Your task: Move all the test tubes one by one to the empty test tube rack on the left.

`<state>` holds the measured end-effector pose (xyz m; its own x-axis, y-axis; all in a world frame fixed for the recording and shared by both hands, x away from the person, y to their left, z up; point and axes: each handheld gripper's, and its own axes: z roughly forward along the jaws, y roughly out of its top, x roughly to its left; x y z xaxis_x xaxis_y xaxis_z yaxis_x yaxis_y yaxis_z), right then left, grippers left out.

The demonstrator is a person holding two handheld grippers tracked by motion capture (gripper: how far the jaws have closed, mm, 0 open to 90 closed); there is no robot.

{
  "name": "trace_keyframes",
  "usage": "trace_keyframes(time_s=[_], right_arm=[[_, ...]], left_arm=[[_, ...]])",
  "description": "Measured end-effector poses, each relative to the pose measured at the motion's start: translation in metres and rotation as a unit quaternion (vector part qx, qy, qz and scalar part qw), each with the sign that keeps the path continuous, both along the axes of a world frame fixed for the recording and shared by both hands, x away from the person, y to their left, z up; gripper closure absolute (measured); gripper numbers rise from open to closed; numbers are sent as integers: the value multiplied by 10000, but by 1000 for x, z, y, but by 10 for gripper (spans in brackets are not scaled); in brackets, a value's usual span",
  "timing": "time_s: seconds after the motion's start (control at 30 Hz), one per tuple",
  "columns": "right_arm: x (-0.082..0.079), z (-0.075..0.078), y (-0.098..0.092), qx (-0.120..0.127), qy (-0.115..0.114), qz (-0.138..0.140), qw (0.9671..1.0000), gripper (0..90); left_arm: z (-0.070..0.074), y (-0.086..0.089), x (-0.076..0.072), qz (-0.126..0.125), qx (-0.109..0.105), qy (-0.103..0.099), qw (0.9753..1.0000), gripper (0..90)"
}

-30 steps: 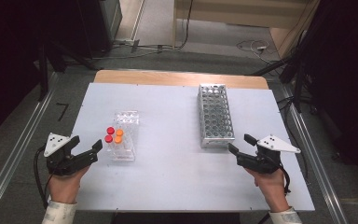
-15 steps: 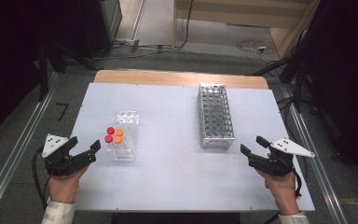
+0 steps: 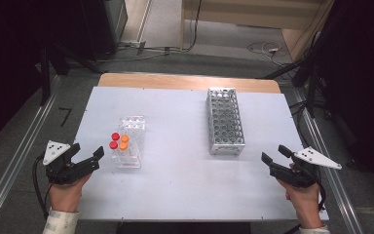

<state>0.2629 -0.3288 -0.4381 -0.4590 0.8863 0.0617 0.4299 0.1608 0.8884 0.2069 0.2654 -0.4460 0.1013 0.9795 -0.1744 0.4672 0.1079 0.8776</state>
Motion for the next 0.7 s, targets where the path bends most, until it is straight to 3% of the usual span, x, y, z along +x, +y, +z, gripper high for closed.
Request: trace_keyframes(time_s=[0.7], right_arm=[[-4, -13, -42, -48, 156, -575, 9982, 256]], left_arm=[[-7, 7, 0, 85, 3, 99, 9999, 174]])
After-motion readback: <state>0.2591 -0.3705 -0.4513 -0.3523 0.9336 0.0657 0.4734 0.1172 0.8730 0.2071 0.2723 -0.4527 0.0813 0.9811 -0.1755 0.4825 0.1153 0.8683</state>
